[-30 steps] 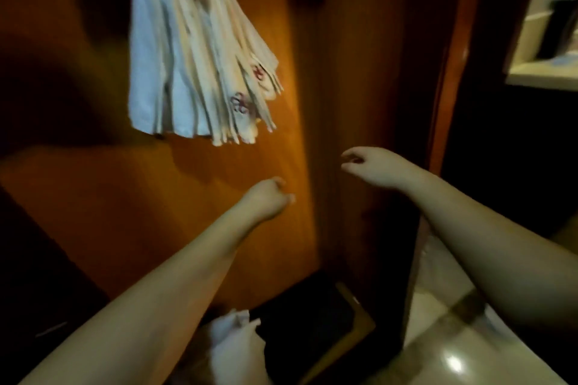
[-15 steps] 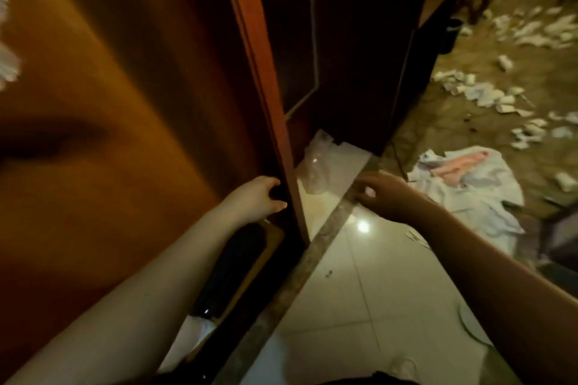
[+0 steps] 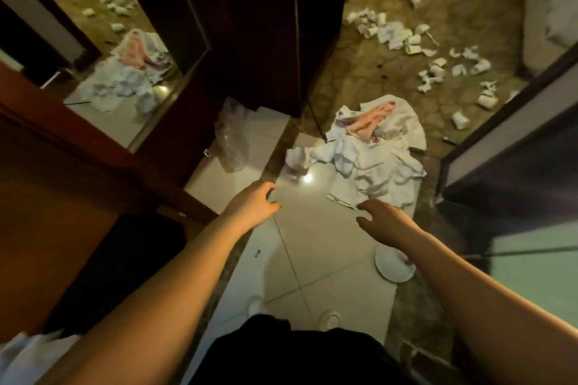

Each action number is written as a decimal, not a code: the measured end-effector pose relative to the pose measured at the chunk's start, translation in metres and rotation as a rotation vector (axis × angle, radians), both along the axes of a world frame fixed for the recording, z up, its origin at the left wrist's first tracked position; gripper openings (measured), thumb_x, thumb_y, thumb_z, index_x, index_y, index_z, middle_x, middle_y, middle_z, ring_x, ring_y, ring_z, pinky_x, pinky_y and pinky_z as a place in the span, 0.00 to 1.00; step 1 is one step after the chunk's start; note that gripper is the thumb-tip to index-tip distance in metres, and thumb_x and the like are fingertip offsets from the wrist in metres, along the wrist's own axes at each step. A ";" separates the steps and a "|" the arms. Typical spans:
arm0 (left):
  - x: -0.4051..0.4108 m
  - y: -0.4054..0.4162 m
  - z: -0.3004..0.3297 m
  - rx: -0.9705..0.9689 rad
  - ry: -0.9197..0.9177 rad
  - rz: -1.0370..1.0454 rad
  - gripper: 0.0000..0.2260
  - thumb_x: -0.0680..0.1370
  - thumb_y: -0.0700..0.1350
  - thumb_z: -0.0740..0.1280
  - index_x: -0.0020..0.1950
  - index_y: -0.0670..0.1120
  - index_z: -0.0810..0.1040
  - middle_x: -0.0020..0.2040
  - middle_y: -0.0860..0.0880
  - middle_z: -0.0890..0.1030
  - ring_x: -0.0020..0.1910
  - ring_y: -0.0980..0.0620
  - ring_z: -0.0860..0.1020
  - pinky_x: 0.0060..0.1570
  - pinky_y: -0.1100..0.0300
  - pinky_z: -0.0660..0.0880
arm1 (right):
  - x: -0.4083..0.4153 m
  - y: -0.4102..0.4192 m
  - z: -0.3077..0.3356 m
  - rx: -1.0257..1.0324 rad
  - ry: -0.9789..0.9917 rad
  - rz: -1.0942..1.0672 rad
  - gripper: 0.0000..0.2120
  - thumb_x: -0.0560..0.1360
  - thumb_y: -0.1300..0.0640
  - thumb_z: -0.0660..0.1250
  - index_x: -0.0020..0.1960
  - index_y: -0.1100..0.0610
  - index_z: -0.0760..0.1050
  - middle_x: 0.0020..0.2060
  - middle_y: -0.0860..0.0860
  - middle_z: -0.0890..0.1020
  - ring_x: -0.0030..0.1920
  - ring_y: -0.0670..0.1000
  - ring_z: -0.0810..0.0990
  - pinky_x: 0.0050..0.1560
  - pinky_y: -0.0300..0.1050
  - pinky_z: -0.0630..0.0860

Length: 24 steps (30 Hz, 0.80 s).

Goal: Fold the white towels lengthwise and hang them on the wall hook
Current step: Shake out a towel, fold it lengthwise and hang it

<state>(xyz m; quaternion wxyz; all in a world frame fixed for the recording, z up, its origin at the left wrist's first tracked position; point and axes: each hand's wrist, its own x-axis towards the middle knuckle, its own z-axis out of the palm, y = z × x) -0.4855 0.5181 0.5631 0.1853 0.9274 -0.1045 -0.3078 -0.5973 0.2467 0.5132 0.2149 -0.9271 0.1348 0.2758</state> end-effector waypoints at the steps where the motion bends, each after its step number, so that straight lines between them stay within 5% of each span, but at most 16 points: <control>1: 0.008 -0.011 -0.007 -0.002 0.009 -0.006 0.25 0.79 0.53 0.68 0.75 0.50 0.68 0.73 0.48 0.72 0.67 0.47 0.74 0.63 0.53 0.72 | 0.004 -0.011 -0.007 0.005 0.022 -0.032 0.22 0.80 0.47 0.60 0.73 0.51 0.70 0.72 0.49 0.71 0.71 0.55 0.70 0.70 0.49 0.67; 9: 0.115 -0.105 -0.080 0.034 0.102 -0.079 0.23 0.79 0.52 0.67 0.73 0.49 0.71 0.73 0.47 0.73 0.68 0.45 0.73 0.65 0.53 0.71 | 0.066 -0.098 -0.072 0.027 0.217 -0.221 0.21 0.79 0.50 0.60 0.71 0.53 0.72 0.70 0.54 0.74 0.67 0.57 0.74 0.66 0.51 0.72; 14: 0.206 -0.179 -0.136 0.051 0.202 -0.205 0.19 0.80 0.49 0.65 0.71 0.46 0.73 0.67 0.45 0.76 0.62 0.46 0.76 0.54 0.57 0.71 | 0.129 -0.161 -0.118 0.003 0.303 -0.372 0.22 0.77 0.49 0.60 0.69 0.53 0.73 0.68 0.56 0.76 0.65 0.57 0.75 0.63 0.50 0.73; 24: 0.338 -0.294 -0.279 0.155 0.358 -0.288 0.19 0.80 0.48 0.65 0.71 0.46 0.72 0.69 0.46 0.75 0.61 0.46 0.77 0.60 0.50 0.77 | 0.239 -0.226 -0.247 0.120 0.457 -0.584 0.20 0.79 0.51 0.62 0.69 0.56 0.74 0.67 0.56 0.76 0.65 0.57 0.76 0.59 0.45 0.72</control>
